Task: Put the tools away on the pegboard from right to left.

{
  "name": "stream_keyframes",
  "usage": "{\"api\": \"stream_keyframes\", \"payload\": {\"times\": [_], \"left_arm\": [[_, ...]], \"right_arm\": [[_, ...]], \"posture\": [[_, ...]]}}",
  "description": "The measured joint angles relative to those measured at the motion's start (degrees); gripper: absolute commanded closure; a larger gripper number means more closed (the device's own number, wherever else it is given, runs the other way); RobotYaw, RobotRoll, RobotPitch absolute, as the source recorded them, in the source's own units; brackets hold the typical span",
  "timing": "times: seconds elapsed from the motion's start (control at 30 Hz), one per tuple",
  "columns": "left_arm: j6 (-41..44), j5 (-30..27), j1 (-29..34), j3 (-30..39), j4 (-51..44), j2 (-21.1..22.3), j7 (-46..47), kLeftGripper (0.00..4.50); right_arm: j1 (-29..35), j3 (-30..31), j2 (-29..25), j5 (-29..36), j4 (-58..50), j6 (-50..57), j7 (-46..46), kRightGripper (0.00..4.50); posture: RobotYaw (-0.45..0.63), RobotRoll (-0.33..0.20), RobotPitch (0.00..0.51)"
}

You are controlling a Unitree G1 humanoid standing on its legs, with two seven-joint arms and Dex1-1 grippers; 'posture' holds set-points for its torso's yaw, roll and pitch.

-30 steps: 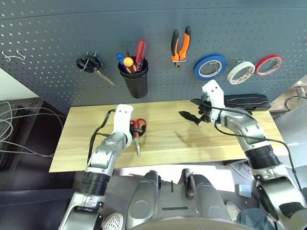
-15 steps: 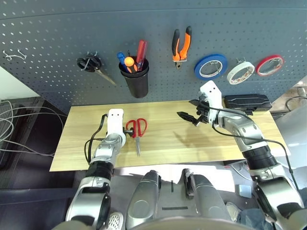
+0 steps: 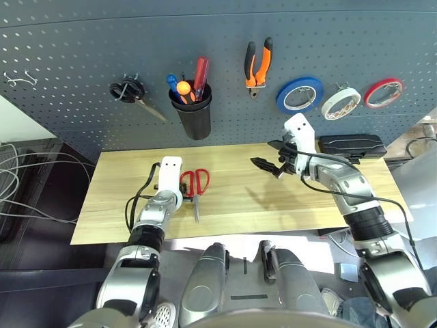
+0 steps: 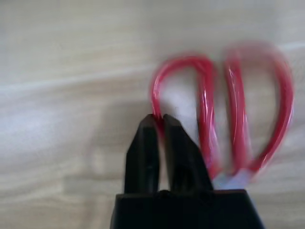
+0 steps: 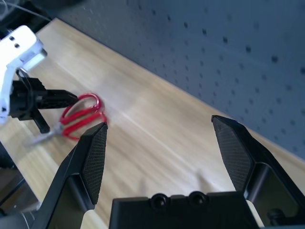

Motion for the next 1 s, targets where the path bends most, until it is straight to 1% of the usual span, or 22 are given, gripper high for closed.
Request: {"api": "stream_keyframes", "payload": {"times": [0.07, 0.13, 0.3, 0.4, 0.43, 0.53, 0.6, 0.67, 0.73, 0.83, 1.0], "left_arm": [[-0.84, 0.13, 0.87, 0.00, -1.61, 0.01, 0.04, 4.47], [-1.93, 0.19, 2.96, 0.00, -5.15, 0.24, -0.02, 4.47], [-7.60, -0.56, 10.72, 1.49, -16.52, 1.22, -1.53, 4.47], [-17.97, -2.64, 16.93, 3.03, -23.57, 2.07, -5.31, 4.47], [-22.74, -3.85, 18.94, 3.69, -25.91, 2.01, -7.20, 4.47], [-34.08, -5.45, 22.51, 4.37, -29.87, 2.22, -10.74, 4.47], [-39.88, -5.89, 23.90, 4.98, -30.88, 2.23, -11.88, 4.47], [-44.63, -6.20, 24.34, 6.56, -31.15, 2.52, -11.89, 4.47], [-47.71, -6.25, 23.90, 8.60, -31.45, 3.79, -11.46, 4.47], [-49.87, -6.27, 21.62, 11.67, -32.21, 5.44, -9.93, 4.47], [-51.32, -4.99, 17.26, 13.91, -32.20, 7.16, -6.96, 4.47]], "right_arm": [[-0.51, 0.01, 0.15, 0.01, 0.16, -0.97, 0.37, 0.00], [-1.15, 0.02, 0.12, 0.04, 0.13, -1.50, 0.99, 0.00], [-2.06, 0.13, -0.43, 0.71, -2.38, -1.99, 3.80, 0.00], [-2.77, 0.12, -1.02, 1.70, -5.38, -1.98, 6.04, 0.00], [-3.39, 0.12, -1.00, 2.41, -6.36, -1.98, 6.84, 0.00], [-5.65, 0.07, 0.33, 4.23, -8.47, -1.97, 8.15, 0.00], [-7.27, 0.03, 1.17, 5.48, -9.60, -1.98, 8.49, 0.00], [-9.34, -0.29, 2.21, 6.60, -9.81, -1.95, 8.57, 0.00], [-11.56, -0.77, 2.91, 7.79, -9.92, -1.83, 8.29, 0.00], [-14.11, -2.41, 3.70, 9.46, -10.23, -1.16, 7.27, 0.00], [-14.99, -2.76, 3.77, 10.08, -10.27, -1.01, 6.44, 0.00]], "posture": [[0.10, 0.000, 0.209], [0.10, 0.000, 0.207], [0.10, 0.000, 0.198], [0.11, 0.000, 0.195], [0.11, 0.000, 0.193], [0.12, 0.000, 0.190], [0.13, 0.000, 0.189], [0.13, 0.000, 0.189], [0.13, 0.000, 0.189], [0.13, 0.000, 0.189], [0.12, 0.000, 0.192]]}}
